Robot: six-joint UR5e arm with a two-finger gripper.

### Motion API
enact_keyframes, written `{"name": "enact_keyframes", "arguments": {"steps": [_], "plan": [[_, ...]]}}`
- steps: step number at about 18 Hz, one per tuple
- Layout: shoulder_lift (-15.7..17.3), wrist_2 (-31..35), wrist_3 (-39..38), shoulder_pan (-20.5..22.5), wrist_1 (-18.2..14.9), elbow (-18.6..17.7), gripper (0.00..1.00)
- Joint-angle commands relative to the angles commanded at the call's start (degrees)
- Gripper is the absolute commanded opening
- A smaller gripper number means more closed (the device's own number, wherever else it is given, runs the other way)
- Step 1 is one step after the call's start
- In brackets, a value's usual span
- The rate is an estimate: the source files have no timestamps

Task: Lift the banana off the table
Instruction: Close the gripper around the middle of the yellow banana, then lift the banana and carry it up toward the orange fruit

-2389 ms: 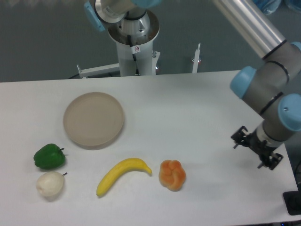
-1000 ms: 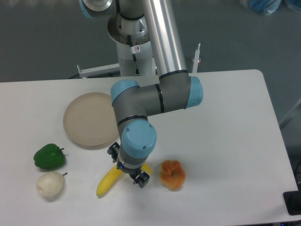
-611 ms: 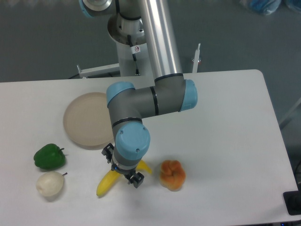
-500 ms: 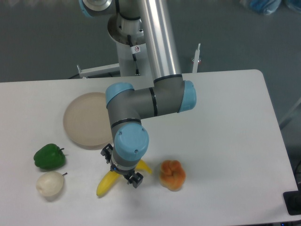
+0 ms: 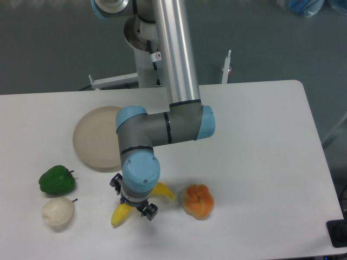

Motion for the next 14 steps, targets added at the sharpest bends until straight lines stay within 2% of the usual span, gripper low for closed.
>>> {"name": "enact_keyframes", "arguments": {"steps": [1,3,5,7,11,14], "plan": [[0.1,0.0,-0.1,0.0,0.1,0.0,0.91],[0.1,0.0,-0.3,0.0,0.0,0.0,0.47],[0.3,0.0,-0.4,0.0,-0.1,0.0,0.28],[0.6,-0.1,-0.3,0.0,-0.1,0.0,0.15],[2.4,-0.6,0.0,0.3,-0.2,0.1,0.10],[4.5,-1.8,0.1,2.5,-0.3,0.2,0.10]]}}
